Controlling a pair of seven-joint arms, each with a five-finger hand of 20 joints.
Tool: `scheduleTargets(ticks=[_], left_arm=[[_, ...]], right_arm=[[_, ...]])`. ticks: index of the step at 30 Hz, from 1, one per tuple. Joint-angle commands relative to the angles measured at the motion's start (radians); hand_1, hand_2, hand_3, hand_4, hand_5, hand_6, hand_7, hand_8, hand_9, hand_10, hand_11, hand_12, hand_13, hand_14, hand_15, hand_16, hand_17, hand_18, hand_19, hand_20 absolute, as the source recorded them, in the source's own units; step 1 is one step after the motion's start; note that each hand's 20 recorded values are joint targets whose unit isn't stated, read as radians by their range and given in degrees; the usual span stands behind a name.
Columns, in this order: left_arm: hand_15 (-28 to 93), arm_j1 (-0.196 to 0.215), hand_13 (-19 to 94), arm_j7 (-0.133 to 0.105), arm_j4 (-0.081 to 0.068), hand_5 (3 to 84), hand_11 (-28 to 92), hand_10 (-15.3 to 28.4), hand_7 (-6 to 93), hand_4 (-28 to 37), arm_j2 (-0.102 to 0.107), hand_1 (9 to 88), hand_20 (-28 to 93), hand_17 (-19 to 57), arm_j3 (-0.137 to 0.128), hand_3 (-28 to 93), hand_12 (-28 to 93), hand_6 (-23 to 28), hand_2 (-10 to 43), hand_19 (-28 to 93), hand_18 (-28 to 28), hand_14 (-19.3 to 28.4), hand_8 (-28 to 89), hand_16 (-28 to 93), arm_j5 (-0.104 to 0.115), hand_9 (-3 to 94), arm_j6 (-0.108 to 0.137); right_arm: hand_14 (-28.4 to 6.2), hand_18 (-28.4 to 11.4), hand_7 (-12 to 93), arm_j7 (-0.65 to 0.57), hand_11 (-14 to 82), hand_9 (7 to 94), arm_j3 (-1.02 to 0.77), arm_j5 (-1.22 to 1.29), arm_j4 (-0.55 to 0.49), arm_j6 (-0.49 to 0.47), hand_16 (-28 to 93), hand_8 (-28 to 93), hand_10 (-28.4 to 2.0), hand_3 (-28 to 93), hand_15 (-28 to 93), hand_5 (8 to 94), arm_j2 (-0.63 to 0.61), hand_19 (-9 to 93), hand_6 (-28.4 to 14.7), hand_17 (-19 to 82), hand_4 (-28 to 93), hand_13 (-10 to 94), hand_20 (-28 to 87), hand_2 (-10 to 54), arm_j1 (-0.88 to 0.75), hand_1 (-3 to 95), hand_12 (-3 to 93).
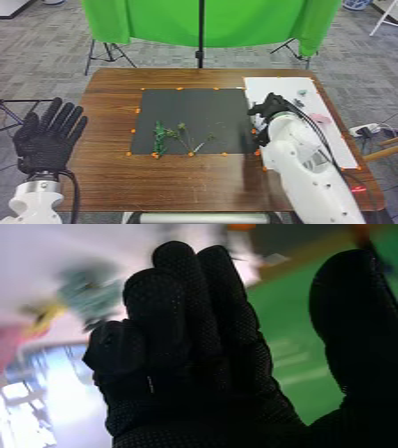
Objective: Arrange flowers
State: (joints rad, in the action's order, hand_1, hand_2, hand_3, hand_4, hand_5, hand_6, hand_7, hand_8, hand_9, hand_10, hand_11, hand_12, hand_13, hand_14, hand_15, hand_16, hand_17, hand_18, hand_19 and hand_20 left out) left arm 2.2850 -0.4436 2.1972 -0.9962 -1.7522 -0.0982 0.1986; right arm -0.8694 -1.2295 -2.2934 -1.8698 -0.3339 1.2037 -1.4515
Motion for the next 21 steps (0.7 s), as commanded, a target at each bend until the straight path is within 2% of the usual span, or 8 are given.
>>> scheduleTargets(ticks=[1,10,14,15,18,19,20,21], left_arm=[[17,0.017,32,-0.002,0.006,43.4,15,13.3,8.7,-28.3,-0.013,22.2,13,-3.9,-0.002,79,10,7.3,13.4,29,12.6,12.3,-9,-1,0.011,38.4,0.004],[18,0.022,32,0.002,0.008,43.6,15,13.4,9.0,-28.3,-0.015,22.3,13,-4.0,-0.001,79,10,7.4,13.5,29,12.7,12.3,-9,-1,0.013,38.6,0.012],[18,0.012,32,0.015,0.005,43.6,15,13.4,9.1,-28.3,-0.014,22.3,13,-3.9,0.008,78,10,7.4,13.5,29,12.7,12.4,-9,-2,0.004,38.7,0.019],[18,0.012,32,0.018,0.006,43.6,15,13.4,9.1,-28.3,-0.014,22.3,13,-3.9,0.009,78,10,7.4,13.5,29,12.6,12.4,-9,-2,-0.003,38.7,0.02],[18,0.006,32,0.039,0.018,43.8,15,13.4,9.2,-28.3,-0.014,22.3,13,-4.0,0.01,78,10,7.4,13.7,29,12.7,12.4,-9,-2,0.003,38.7,0.025],[18,0.001,32,0.047,0.023,44.0,15,13.5,9.4,-28.3,-0.012,22.3,13,-4.1,0.012,78,10,7.4,13.8,29,12.7,12.3,-9,-2,-0.009,38.8,0.048],[18,-0.005,32,0.052,0.028,44.4,15,13.5,9.7,-28.3,-0.009,22.2,13,-4.1,0.016,78,10,7.6,13.8,29,12.7,12.3,-9,-2,-0.009,38.9,0.078],[18,-0.009,32,0.052,0.022,44.6,16,13.6,10.0,-28.3,-0.01,22.2,13,-4.2,0.016,79,10,7.8,13.7,29,12.7,12.4,-9,-2,-0.011,39.1,0.058]], right_arm=[[-17.6,-25.8,26,0.064,30.9,73.2,0.03,-0.163,0.047,-0.036,25,-7,-21.0,70,69,72.5,-0.058,93,-7.6,40,-23,65,50,-9.5,-0.011,29.6,23.3],[-17.1,-26.2,27,0.07,33.7,78.8,0.071,-0.17,0.071,-0.078,25,-8,-20.3,67,67,78.6,-0.007,93,-6.5,42,-24,71,51,-9.5,-0.007,25.4,25.5],[-17.2,-26.6,26,0.087,33.5,79.8,0.103,-0.235,0.117,-0.118,26,-7,-20.3,65,66,80.2,0.011,93,-6.5,43,-26,72,51,-9.5,0.015,23.0,26.1],[-17.2,-26.6,26,0.11,33.4,79.8,0.112,-0.295,0.136,-0.127,26,-7,-20.2,64,66,80.3,0.014,93,-6.5,43,-27,72,51,-9.5,0.017,23.8,26.3],[-16.4,-26.3,26,0.182,33.5,79.2,0.141,-0.45,0.191,-0.153,26,-6,-20.0,67,65,79.3,0.011,93,-6.4,42,-27,72,51,-9.5,0.02,29.8,26.9],[-16.1,-26.4,27,0.197,34.3,78.5,0.15,-0.488,0.203,-0.149,27,-6,-19.7,68,65,78.0,0.005,93,-6.2,42,-27,72,51,-9.5,0.015,32.1,27.5],[-15.7,-26.3,30,0.22,36.5,77.7,0.156,-0.52,0.218,-0.142,27,-6,-19.2,70,66,76.8,0.0,93,-5.7,42,-27,72,51,-9.5,0.012,35.5,28.4],[-15.3,-26.3,32,0.218,38.2,77.5,0.16,-0.523,0.232,-0.142,27,-1,-18.8,70,66,75.9,0.002,93,-5.1,42,-27,72,51,-9.5,0.013,38.2,28.7]])
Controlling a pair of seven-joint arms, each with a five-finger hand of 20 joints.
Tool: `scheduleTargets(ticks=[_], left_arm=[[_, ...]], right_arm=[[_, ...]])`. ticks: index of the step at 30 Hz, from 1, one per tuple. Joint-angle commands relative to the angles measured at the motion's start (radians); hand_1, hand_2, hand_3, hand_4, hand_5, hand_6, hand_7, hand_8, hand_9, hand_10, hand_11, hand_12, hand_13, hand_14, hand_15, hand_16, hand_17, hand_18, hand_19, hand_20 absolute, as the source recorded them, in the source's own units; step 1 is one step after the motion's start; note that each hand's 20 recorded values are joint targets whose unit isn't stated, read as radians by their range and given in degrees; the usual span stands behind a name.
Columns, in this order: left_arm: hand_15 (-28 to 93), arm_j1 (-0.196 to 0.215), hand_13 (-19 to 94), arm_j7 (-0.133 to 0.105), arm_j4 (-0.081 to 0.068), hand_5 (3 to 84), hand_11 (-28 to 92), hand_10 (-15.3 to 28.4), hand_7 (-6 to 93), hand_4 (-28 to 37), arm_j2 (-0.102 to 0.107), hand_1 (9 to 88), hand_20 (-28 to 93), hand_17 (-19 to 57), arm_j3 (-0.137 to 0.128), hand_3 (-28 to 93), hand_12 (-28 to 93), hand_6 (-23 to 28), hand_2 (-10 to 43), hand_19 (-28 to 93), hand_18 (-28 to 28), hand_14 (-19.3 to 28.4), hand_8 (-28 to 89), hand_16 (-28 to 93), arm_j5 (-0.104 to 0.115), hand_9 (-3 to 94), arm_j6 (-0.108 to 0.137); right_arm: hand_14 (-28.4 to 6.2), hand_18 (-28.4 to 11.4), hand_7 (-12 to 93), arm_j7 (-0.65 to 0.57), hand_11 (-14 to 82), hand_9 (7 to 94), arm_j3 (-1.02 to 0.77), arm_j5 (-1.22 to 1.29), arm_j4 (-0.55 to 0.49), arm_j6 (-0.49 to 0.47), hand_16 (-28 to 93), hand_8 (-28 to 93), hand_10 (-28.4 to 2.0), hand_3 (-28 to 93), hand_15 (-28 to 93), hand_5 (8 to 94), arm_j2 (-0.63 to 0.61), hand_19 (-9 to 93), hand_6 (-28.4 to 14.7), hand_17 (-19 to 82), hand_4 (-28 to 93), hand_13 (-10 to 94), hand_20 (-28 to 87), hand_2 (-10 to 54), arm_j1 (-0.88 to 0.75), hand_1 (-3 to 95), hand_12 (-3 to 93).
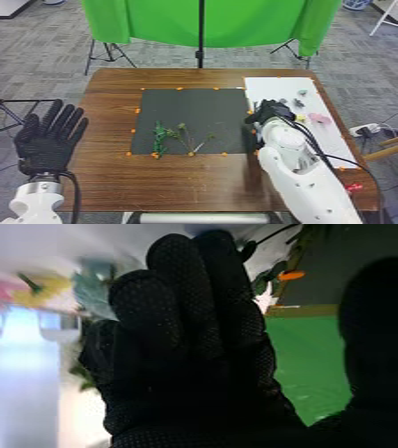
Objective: Arrange flowers
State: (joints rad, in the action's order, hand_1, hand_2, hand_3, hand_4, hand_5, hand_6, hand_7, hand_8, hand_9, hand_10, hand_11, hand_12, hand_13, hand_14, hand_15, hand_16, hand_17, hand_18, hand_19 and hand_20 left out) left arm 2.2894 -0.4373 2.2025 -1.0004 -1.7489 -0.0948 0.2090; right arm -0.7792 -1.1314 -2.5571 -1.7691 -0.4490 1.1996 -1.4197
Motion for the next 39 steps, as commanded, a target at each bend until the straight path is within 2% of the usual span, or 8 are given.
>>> scheduleTargets(ticks=[1,3,7,14,20,27,37,39], left_arm=[[18,-0.016,32,0.048,0.014,44.7,16,13.8,10.0,-28.3,-0.007,22.2,13,-4.2,0.01,79,10,7.9,13.5,29,12.7,12.4,-9,-2,-0.009,39.2,0.031],[18,-0.016,32,0.051,0.014,44.8,16,13.9,10.2,-28.3,-0.009,22.3,13,-4.3,0.009,79,10,7.9,13.2,30,12.7,12.5,-9,-2,-0.017,39.2,0.026],[19,-0.006,32,0.043,0.013,44.7,16,14.0,10.3,-28.3,-0.015,22.3,13,-4.4,0.005,79,10,8.0,13.0,30,12.7,12.5,-9,-2,0.004,39.1,0.029],[19,0.008,32,0.031,0.012,44.7,16,13.9,10.3,-28.3,-0.023,22.5,13,-4.5,0.003,79,10,8.0,12.6,30,12.7,12.5,-9,-2,0.038,39.2,0.037],[19,0.012,32,0.031,0.015,44.7,16,14.0,10.3,-28.3,-0.019,22.6,13,-4.5,0.002,79,10,8.0,12.7,30,12.8,12.6,-9,-2,0.022,39.3,0.038],[19,0.003,32,0.035,0.011,44.8,16,14.0,10.3,-28.3,-0.014,22.5,13,-4.6,-0.001,79,10,8.0,12.8,30,12.8,12.6,-9,-2,0.025,39.3,0.037],[20,-0.003,32,0.039,0.008,44.8,16,14.0,10.4,-28.3,-0.007,22.6,13,-4.7,-0.001,78,10,8.0,13.1,30,12.8,12.6,-9,-2,0.032,39.3,0.041],[20,-0.001,32,0.035,0.009,44.8,16,14.0,10.4,-28.3,-0.008,22.6,13,-4.7,-0.001,78,10,8.1,13.2,30,12.8,12.6,-9,-2,0.031,39.4,0.041]], right_arm=[[-15.0,-26.3,33,0.116,39.4,77.5,0.067,-0.242,0.137,-0.031,27,8,-18.5,69,67,75.4,0.005,93,-4.9,42,-27,72,51,-9.5,-0.017,41.3,29.0],[-14.5,-26.1,35,0.106,40.3,77.9,0.059,-0.236,0.148,-0.016,27,18,-17.6,67,67,75.5,0.014,93,-4.5,42,-28,73,51,-9.5,-0.027,49.0,30.8],[-13.1,-25.8,37,0.084,23.6,85.4,0.038,-0.194,0.14,0.033,28,21,-14.3,71,66,78.8,0.02,93,-3.2,45,-25,76,51,-9.5,-0.055,56.6,48.9],[-10.5,-25.7,34,0.029,19.7,88.5,-0.013,-0.038,0.021,0.183,37,22,-13.1,77,57,81.4,0.027,93,-4.6,46,-18,80,49,-9.5,-0.114,54.4,48.7],[-9.8,-26.1,34,0.036,19.6,89.4,-0.018,-0.042,-0.115,0.339,38,24,-12.6,78,56,81.7,0.037,93,-4.5,48,-14,82,50,-9.5,-0.164,52.7,48.8],[-10.1,-26.1,34,0.024,20.1,89.7,0.02,0.005,-0.223,0.317,37,25,-12.6,78,57,81.6,0.075,93,-4.5,49,-12,82,52,-9.5,-0.218,52.1,49.3],[-10.3,-26.2,35,0.021,20.1,89.4,0.062,-0.003,-0.215,0.188,37,25,-12.8,77,57,81.3,0.112,93,-4.3,48,-11,82,52,-9.5,-0.278,51.6,49.6],[-10.3,-26.1,35,0.02,20.4,89.0,0.058,-0.004,-0.225,0.23,37,25,-12.9,77,57,80.8,0.1,93,-4.5,48,-11,81,52,-9.5,-0.293,51.4,50.0]])
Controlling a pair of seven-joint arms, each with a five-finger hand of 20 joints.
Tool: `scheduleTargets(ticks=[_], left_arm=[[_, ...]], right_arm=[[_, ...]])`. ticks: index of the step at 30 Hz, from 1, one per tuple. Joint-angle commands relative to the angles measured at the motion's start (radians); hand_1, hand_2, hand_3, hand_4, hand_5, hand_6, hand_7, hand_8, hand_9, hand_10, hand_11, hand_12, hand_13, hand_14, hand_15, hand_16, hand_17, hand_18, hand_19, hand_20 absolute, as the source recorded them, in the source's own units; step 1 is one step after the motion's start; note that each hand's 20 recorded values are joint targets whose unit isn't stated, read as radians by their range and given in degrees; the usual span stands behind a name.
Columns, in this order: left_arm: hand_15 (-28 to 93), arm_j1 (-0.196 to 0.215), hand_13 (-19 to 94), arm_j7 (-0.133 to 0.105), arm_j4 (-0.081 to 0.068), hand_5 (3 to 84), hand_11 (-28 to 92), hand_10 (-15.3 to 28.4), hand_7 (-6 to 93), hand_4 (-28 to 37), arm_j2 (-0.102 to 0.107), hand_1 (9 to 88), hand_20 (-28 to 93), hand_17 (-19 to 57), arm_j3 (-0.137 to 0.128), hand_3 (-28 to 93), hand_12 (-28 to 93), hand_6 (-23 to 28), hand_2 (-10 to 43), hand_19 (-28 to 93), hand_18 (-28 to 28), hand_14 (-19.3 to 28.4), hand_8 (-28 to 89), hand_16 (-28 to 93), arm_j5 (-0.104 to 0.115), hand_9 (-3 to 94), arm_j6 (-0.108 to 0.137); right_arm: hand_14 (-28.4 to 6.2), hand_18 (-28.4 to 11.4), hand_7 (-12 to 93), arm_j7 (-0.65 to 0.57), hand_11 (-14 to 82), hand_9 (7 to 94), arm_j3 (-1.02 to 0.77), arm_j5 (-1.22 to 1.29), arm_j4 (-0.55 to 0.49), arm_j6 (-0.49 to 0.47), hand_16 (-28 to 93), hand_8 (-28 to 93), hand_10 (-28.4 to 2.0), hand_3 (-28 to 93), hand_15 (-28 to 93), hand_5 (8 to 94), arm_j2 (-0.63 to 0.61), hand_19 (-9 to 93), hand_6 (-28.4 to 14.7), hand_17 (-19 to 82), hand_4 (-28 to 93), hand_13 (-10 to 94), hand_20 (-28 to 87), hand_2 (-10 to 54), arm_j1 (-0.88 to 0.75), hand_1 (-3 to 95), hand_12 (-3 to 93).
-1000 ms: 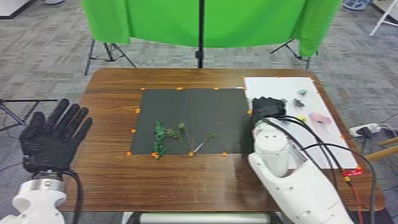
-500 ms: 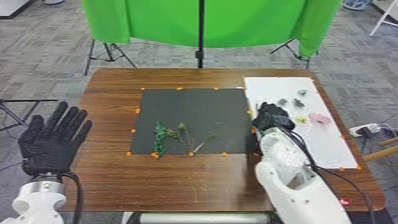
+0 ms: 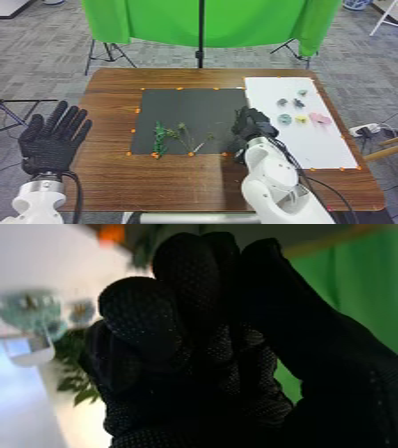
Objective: Arrange flowers
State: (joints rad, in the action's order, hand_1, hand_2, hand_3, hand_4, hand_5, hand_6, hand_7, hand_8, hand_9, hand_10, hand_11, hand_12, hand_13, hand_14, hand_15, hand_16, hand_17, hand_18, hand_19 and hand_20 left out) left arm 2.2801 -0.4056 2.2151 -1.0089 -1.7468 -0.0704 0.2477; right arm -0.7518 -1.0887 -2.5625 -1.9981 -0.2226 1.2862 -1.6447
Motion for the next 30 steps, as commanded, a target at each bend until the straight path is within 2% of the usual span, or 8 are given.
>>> scheduleTargets(ticks=[1,6,10,14,17,25,28,30], left_arm=[[20,0.014,32,-0.004,-0.001,44.8,16,14.0,10.4,-28.3,0.0,22.6,13,-4.7,-0.007,78,10,8.1,13.2,30,12.8,12.6,-9,-2,0.005,39.4,0.004],[20,0.034,33,-0.016,0.004,44.9,17,14.1,10.5,-28.3,-0.006,22.6,13,-4.6,-0.02,78,10,8.1,13.5,31,12.8,12.6,-9,-2,0.003,39.6,0.005],[20,0.042,33,-0.008,-0.003,44.9,17,14.0,10.5,-28.3,-0.009,22.6,13,-4.6,-0.027,78,10,8.0,13.6,31,12.8,12.6,-9,-2,-0.02,39.6,-0.032],[20,0.036,33,-0.011,-0.003,44.7,17,13.9,10.4,-28.3,-0.008,22.7,13,-4.6,-0.029,78,10,8.0,13.8,31,12.8,12.6,-9,-2,-0.019,39.4,-0.013],[20,0.034,33,-0.011,-0.003,44.7,17,13.9,10.4,-28.3,-0.008,22.7,13,-4.6,-0.027,78,10,7.9,13.9,31,12.7,12.5,-9,-2,-0.02,39.4,-0.008],[20,0.034,33,-0.006,-0.003,44.8,17,14.0,10.6,-28.3,-0.009,22.6,13,-4.6,-0.024,78,10,7.9,14.3,31,12.7,12.6,-9,-2,-0.021,39.4,0.002],[20,0.031,33,0.001,-0.001,44.9,17,14.0,10.6,-28.3,-0.009,22.7,13,-4.6,-0.02,78,10,8.0,14.7,31,12.7,12.6,-9,-2,-0.045,39.5,0.024],[20,0.032,33,-0.001,-0.001,45.0,17,14.0,10.7,-28.3,-0.009,22.7,13,-4.6,-0.021,78,10,7.9,14.8,31,12.7,12.6,-9,-2,-0.036,39.5,0.014]], right_arm=[[-10.9,-26.1,38,0.003,20.9,88.0,0.012,-0.011,-0.006,0.043,37,24,-13.2,77,59,78.7,0.005,93,-4.0,47,-11,80,52,-9.5,-0.079,50.9,50.3],[-13.1,-25.7,52,-0.016,35.8,79.0,-0.024,0.013,-0.063,0.102,29,19,-15.7,75,67,69.8,-0.008,93,-3.0,46,-12,75,52,-9.5,-0.096,46.0,42.7],[-13.5,-25.3,56,-0.018,34.5,75.2,-0.046,0.022,-0.066,0.134,28,16,-18.8,76,65,61.6,-0.009,93,-5.3,47,-13,73,53,-9.5,-0.085,43.6,31.2],[-17.3,-26.4,40,0.008,31.9,67.3,-0.045,-0.001,-0.048,0.085,24,12,-22.3,79,64,59.1,-0.014,93,-9.1,42,-14,65,51,-9.5,-0.068,41.2,22.8],[-18.8,-27.6,24,-0.001,25.8,65.9,-0.046,0.007,-0.025,0.034,21,-8,-23.2,82,61,63.9,-0.003,93,-8.7,39,-14,62,48,-8.1,-0.051,38.6,20.8],[-19.6,-27.9,14,0.0,22.1,64.7,-0.04,0.022,-0.001,-0.06,21,-11,-23.4,82,60,66.9,0.013,93,-6.8,38,-14,60,46,-7.0,-0.027,38.4,19.8],[-20.1,-28.1,10,0.004,20.5,64.0,-0.038,0.033,-0.004,-0.122,21,-11,-24.0,81,61,68.3,0.017,93,-6.3,37,-15,59,46,-5.9,-0.027,37.8,19.4],[-20.5,-28.1,9,0.01,20.0,63.4,-0.032,0.038,-0.006,-0.151,22,-11,-24.2,81,62,68.9,0.018,93,-6.2,37,-15,58,47,-5.6,-0.028,37.8,19.4]])
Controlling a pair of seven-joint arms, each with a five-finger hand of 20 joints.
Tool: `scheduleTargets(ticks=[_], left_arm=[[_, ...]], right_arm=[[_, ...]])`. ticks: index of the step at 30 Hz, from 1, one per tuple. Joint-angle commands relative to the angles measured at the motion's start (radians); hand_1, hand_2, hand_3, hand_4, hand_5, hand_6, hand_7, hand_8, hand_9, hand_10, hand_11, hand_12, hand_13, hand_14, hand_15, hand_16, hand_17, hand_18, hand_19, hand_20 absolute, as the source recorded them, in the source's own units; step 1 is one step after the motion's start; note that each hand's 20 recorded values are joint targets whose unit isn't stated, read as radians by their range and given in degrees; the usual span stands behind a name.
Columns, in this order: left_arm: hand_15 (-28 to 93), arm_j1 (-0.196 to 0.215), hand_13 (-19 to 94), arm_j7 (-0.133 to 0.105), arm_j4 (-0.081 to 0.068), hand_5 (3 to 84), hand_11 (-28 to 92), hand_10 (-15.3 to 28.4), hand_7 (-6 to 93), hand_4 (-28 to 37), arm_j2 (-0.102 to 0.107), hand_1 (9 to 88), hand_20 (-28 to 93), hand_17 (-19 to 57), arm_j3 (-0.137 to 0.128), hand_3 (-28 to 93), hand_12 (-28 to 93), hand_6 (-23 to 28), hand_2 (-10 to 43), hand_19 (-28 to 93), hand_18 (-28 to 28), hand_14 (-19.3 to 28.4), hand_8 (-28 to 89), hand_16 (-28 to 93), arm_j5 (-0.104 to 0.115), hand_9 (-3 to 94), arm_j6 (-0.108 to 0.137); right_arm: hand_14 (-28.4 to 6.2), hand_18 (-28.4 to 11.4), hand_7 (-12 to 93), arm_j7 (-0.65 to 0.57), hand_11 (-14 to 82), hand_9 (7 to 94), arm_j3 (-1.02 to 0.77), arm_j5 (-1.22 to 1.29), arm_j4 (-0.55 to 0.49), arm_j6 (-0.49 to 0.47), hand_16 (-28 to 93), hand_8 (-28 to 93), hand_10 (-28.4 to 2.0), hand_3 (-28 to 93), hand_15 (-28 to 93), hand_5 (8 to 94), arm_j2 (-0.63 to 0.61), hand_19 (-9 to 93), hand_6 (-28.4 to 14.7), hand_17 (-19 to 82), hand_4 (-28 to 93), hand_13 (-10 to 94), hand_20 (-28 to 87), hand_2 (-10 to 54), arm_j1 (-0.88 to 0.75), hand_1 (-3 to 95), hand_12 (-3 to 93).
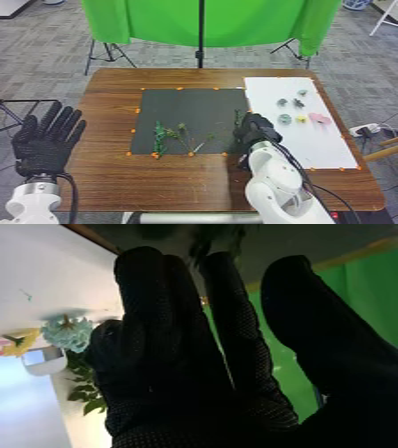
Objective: Arrange flowers
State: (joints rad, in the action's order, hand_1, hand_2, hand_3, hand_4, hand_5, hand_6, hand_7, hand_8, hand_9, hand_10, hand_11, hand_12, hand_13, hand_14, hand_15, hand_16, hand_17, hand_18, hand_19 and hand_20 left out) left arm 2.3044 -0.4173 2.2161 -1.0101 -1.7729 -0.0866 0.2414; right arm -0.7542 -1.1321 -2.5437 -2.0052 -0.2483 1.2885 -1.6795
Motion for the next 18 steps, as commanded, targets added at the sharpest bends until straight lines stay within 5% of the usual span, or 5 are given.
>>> scheduleTargets(ticks=[1,18], left_arm=[[20,0.008,33,0.012,-0.001,45.0,17,14.0,10.7,-28.3,-0.009,22.7,13,-4.6,0.005,78,10,7.9,14.8,31,12.7,12.6,-9,-2,-0.021,39.5,0.024],[21,0.001,33,0.016,-0.004,45.2,17,14.1,10.8,-28.3,-0.001,22.7,13,-4.5,0.004,78,10,8.1,15.2,31,12.6,12.6,-9,-3,-0.008,39.6,0.028]], right_arm=[[-20.7,-28.1,8,0.013,19.7,62.8,0.012,0.029,-0.001,-0.148,23,-11,-24.3,81,64,69.6,0.019,93,-6.2,36,-15,57,47,-5.3,0.007,37.8,19.5],[-22.0,-27.6,9,0.049,16.9,59.0,0.059,0.057,-0.051,-0.192,22,-11,-25.1,81,66,75.0,0.015,93,-8.6,33,-14,51,45,0.3,-0.037,35.4,18.1]])
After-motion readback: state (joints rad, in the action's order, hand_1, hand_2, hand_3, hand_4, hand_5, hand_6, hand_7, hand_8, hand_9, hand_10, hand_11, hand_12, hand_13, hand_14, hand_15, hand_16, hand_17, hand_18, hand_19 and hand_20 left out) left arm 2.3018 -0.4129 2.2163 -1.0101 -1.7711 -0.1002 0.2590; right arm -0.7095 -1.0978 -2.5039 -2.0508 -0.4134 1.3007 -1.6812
